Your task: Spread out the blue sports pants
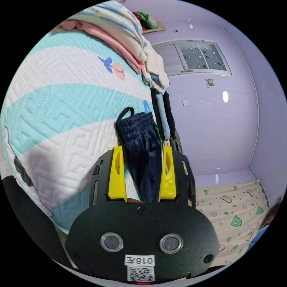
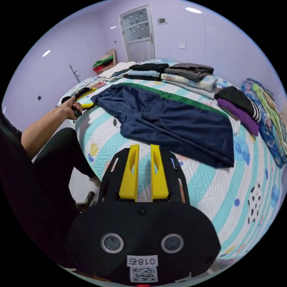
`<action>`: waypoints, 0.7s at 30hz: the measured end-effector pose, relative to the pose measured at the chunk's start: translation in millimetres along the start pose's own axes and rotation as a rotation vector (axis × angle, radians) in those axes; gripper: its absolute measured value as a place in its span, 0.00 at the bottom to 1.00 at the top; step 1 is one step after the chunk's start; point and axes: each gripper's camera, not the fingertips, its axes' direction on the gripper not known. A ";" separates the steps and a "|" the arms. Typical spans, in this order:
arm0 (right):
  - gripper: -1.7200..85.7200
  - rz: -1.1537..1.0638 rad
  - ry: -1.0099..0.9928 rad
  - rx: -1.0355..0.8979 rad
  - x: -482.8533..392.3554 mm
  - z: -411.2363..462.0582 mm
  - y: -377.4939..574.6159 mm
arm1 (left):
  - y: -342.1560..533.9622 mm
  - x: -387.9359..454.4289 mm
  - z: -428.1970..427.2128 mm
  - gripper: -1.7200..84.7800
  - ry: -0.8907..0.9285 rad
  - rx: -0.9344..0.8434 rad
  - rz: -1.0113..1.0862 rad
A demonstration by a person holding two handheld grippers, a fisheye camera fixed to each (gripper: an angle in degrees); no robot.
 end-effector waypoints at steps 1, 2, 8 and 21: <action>0.10 0.040 -0.017 0.003 1.6 -0.4 7.5 | -1.8 6.0 6.5 0.20 -0.006 -0.013 -0.005; 0.09 0.076 -0.036 0.004 3.2 0.2 13.9 | -3.7 8.6 9.8 0.20 -0.015 -0.020 -0.010; 0.08 0.215 -0.070 0.079 10.3 -8.2 38.1 | 3.8 41.1 16.0 0.07 0.010 0.030 -0.082; 0.05 0.418 0.049 0.256 38.5 -64.1 102.8 | 267.0 447.1 139.8 0.07 -0.124 -0.039 1.097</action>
